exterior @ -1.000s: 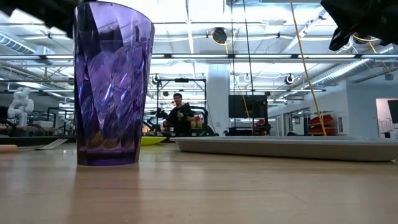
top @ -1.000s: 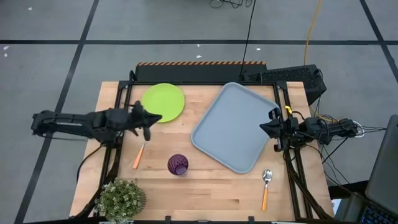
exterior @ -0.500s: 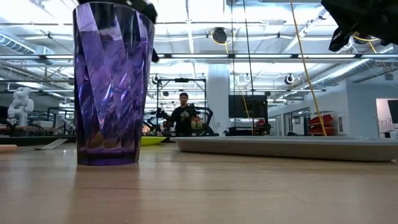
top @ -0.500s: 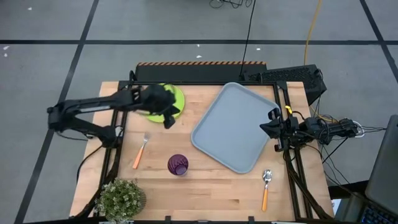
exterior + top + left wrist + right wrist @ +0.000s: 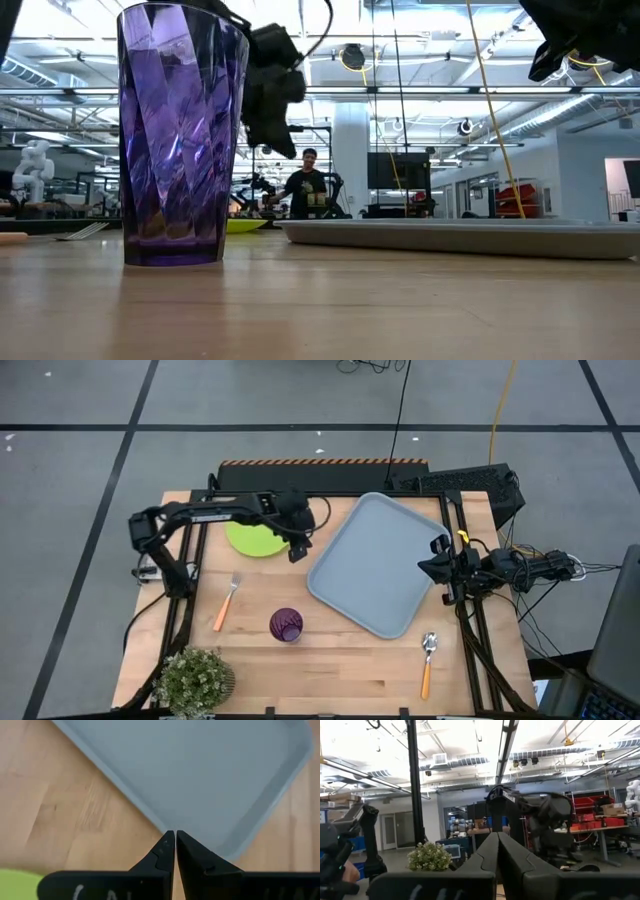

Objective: Pick and place plate/cup/fork/spoon on tray
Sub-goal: Prepare the gray serving tray

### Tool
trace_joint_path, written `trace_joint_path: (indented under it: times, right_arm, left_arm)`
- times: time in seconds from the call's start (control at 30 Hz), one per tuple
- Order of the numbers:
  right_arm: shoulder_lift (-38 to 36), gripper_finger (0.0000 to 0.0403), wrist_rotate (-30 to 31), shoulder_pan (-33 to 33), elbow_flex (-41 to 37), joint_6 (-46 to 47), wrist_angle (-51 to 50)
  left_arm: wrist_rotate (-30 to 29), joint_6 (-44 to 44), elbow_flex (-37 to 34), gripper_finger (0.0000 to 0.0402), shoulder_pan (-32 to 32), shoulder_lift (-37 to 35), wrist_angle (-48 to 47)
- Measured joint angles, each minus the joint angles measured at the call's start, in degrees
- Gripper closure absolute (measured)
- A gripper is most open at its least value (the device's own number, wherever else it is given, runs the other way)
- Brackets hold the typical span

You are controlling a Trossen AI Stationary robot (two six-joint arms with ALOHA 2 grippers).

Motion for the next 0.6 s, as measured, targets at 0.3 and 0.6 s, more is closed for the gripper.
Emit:
trace_joint_path:
  times: [0.3, 0.6]
  right_arm:
    - [0.0, 0.0403, 0.0, 0.0, 0.0, -0.2, -1.1]
    - [0.0, 0.0403, 0.1, 0.0, 0.0, -0.7, -0.9]
  left_arm:
    - [-2.5, 1.5, 0.0, 0.038, -1.6, 3.7, 3.5]
    - [-14.8, -0.2, 0.0, 0.038, -8.7, 3.7, 7.1]
